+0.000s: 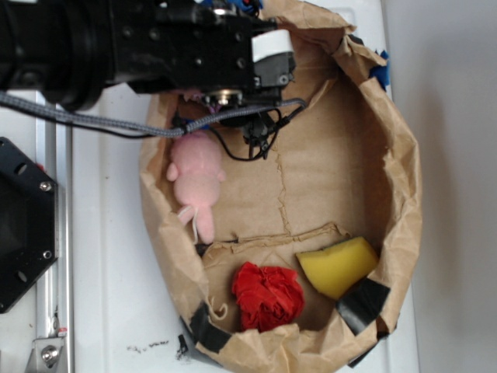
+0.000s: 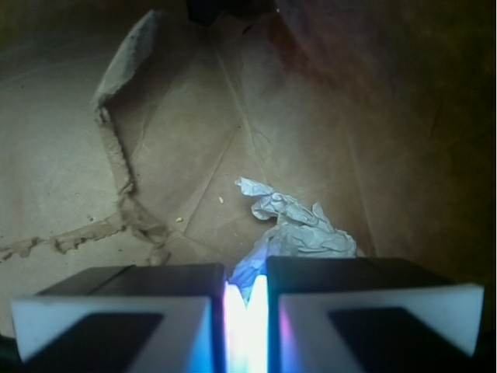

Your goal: Grab the white paper.

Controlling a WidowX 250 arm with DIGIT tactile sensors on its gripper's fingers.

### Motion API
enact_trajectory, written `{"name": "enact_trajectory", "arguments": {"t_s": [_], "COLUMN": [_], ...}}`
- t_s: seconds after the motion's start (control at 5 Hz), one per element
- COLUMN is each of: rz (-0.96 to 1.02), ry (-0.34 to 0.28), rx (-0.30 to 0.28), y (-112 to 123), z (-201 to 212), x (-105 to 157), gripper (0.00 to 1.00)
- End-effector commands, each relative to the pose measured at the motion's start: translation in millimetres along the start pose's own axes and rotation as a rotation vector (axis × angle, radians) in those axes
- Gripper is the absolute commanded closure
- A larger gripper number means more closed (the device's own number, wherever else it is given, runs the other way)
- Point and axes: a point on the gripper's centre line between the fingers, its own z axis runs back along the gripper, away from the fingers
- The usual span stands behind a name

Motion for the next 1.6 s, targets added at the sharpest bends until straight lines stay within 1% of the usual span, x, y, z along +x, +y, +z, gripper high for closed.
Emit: {"name": "enact_trajectory", "arguments": {"t_s": [0.0,0.2,0.4,0.6,0.8,1.0,1.2,1.4], "rz": [0.006,-0.014,-0.023,-0.019,-0.014,-0.01,-0.017,-0.015], "ry": [-0.048,-0.049,-0.047,-0.05,-0.037,-0.021,-0.002,0.022], "rx": [-0.083,-0.105,-0.104,-0.09,-0.062,-0.032,0.013,0.034], "y": [3,-15,-23,-23,-15,0,11,12], "z": [46,68,68,60,49,41,25,10], "x": [-4,14,30,33,22,10,-1,-3], "gripper": [1.0,0.0,0.0,0.0,0.0,0.0,0.0,0.0]}}
